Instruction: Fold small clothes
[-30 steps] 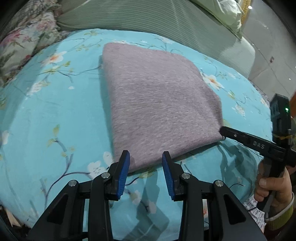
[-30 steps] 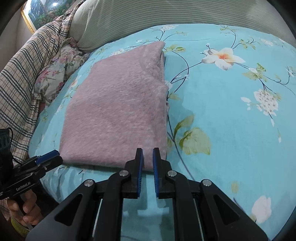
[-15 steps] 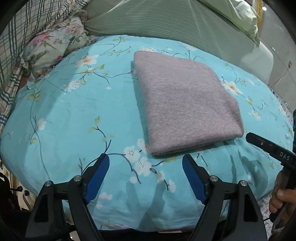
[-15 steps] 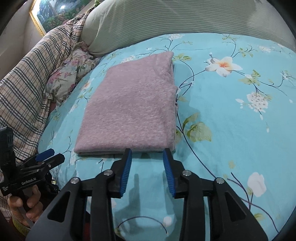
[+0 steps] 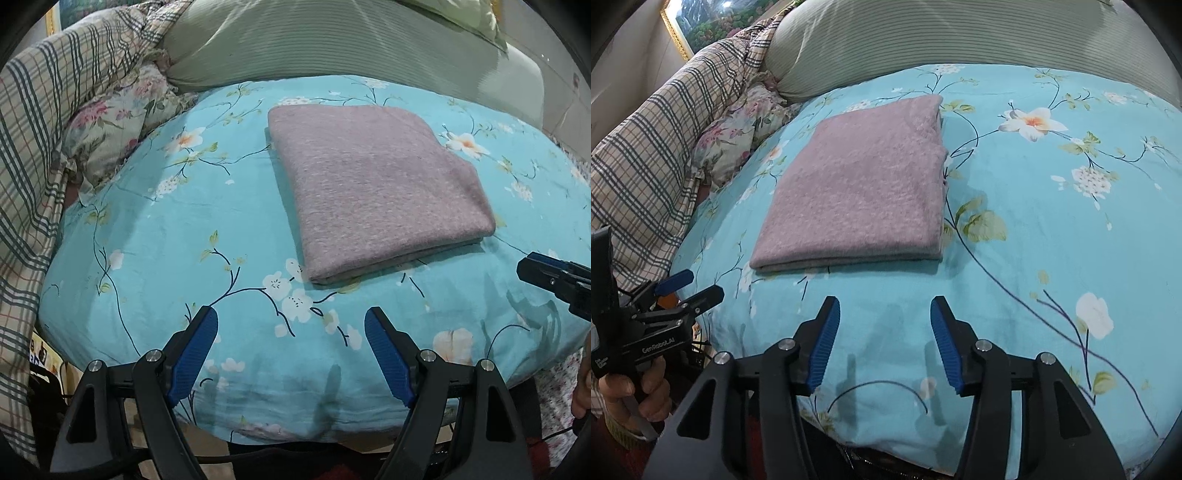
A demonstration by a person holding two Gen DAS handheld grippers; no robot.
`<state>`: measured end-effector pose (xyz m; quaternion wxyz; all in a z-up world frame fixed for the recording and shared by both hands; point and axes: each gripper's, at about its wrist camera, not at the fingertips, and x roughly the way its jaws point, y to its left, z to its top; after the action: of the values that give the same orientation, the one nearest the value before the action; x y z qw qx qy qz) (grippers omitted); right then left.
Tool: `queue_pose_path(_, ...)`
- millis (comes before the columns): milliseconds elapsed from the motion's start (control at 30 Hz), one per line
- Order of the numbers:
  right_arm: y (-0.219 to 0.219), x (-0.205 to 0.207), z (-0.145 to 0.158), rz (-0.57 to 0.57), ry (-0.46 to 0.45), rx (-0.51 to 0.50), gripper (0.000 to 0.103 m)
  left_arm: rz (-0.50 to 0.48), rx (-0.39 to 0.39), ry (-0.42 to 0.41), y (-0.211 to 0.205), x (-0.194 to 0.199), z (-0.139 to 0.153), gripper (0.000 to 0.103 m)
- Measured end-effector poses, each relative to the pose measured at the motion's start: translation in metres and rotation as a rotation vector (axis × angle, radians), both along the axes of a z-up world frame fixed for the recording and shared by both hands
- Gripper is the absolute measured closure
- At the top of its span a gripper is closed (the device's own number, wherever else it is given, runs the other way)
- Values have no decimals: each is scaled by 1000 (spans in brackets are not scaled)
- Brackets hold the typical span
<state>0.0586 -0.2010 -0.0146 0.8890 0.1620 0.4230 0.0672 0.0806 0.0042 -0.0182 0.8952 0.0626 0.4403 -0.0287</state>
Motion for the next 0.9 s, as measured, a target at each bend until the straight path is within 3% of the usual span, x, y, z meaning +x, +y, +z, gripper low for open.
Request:
queue_pose_path(567,8,8,10,55,-11,-9,44,-2,37,-36,-1,3,8,19)
queue_pose_path(900,-15,63,16,15,-41,28,44,15,-23,-9,14,45,1,19)
